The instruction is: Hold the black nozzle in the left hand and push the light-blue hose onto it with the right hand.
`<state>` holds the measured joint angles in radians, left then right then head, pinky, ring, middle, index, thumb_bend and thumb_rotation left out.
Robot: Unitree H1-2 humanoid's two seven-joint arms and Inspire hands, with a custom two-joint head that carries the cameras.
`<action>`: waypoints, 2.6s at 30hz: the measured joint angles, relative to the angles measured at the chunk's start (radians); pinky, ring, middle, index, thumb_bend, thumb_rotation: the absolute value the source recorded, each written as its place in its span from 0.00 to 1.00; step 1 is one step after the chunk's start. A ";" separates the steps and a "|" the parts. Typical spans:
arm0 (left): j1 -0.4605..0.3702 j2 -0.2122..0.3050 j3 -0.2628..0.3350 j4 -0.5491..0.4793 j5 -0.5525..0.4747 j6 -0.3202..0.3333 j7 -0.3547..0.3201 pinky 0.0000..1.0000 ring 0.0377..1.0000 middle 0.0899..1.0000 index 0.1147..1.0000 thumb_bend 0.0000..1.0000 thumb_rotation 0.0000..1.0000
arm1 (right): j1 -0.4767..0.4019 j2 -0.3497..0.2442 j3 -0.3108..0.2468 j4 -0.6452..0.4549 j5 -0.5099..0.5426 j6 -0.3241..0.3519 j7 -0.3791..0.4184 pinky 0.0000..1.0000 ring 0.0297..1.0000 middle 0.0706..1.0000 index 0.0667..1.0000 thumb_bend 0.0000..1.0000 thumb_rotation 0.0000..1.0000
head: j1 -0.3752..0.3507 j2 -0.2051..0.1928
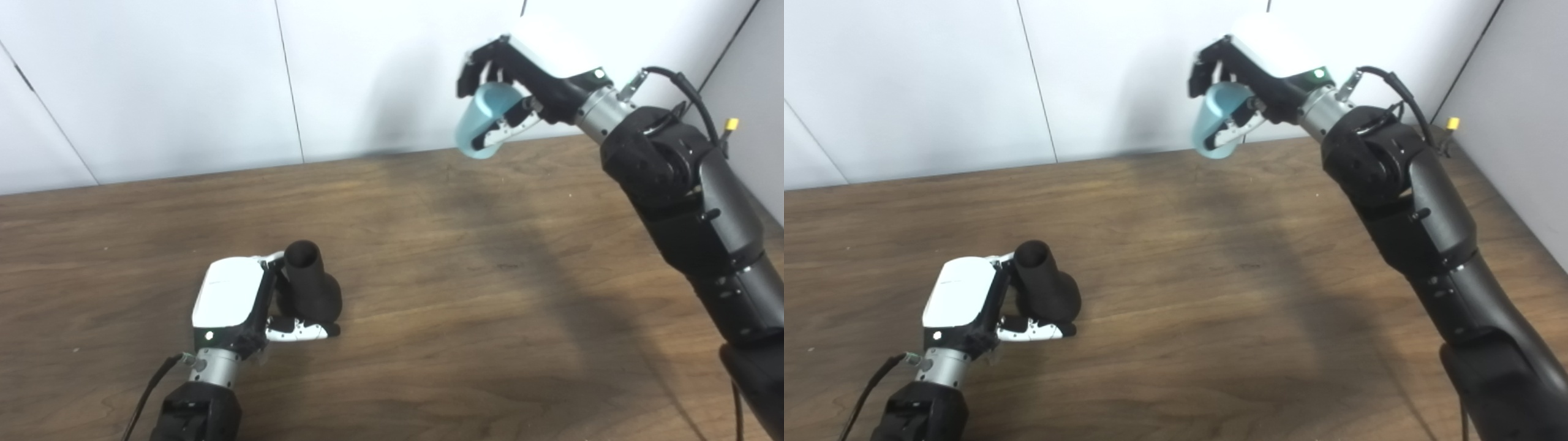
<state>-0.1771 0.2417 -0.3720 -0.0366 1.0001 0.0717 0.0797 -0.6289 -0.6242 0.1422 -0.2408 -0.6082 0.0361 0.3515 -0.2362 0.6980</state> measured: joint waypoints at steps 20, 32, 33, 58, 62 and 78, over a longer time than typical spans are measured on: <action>-0.016 -0.045 -0.047 0.028 0.046 0.073 0.044 0.51 0.53 0.35 0.43 0.52 0.00 | -0.022 0.176 0.069 -0.278 0.160 0.130 0.235 0.44 0.40 0.48 0.45 0.50 0.00 | 0.187 -0.006; -0.018 -0.057 -0.069 0.028 0.067 0.082 0.050 0.52 0.53 0.37 0.43 0.52 0.00 | -0.013 0.227 0.105 -0.289 0.190 0.200 0.282 0.35 0.41 0.47 0.44 0.50 0.00 | 0.187 0.006; -0.018 -0.058 -0.069 0.028 0.067 0.082 0.050 0.52 0.53 0.37 0.43 0.52 0.00 | -0.011 0.228 0.106 -0.289 0.192 0.204 0.282 0.35 0.41 0.48 0.44 0.50 0.00 | 0.187 0.006; -0.019 -0.059 -0.072 0.024 0.072 0.084 0.034 0.50 0.51 0.37 0.43 0.52 0.00 | 0.001 0.295 0.149 -0.223 0.156 0.151 0.256 0.36 0.39 0.46 0.45 0.50 0.00 | 0.158 0.029; -0.019 -0.057 -0.072 0.021 0.071 0.082 0.030 0.51 0.52 0.37 0.43 0.52 0.00 | 0.001 0.295 0.150 -0.206 0.148 0.151 0.254 0.37 0.39 0.46 0.45 0.50 0.00 | 0.153 0.032; -0.009 -0.047 -0.069 -0.007 0.068 0.082 -0.002 0.51 0.51 0.36 0.43 0.52 0.00 | 0.001 0.287 0.131 -0.214 0.123 0.147 0.253 0.38 0.39 0.47 0.45 0.50 0.00 | 0.143 0.031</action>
<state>-0.1865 0.1943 -0.4409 -0.0433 1.0677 0.1535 0.0773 -0.6280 -0.3368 0.2729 -0.4546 -0.4848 0.1834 0.6040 -0.0936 0.7286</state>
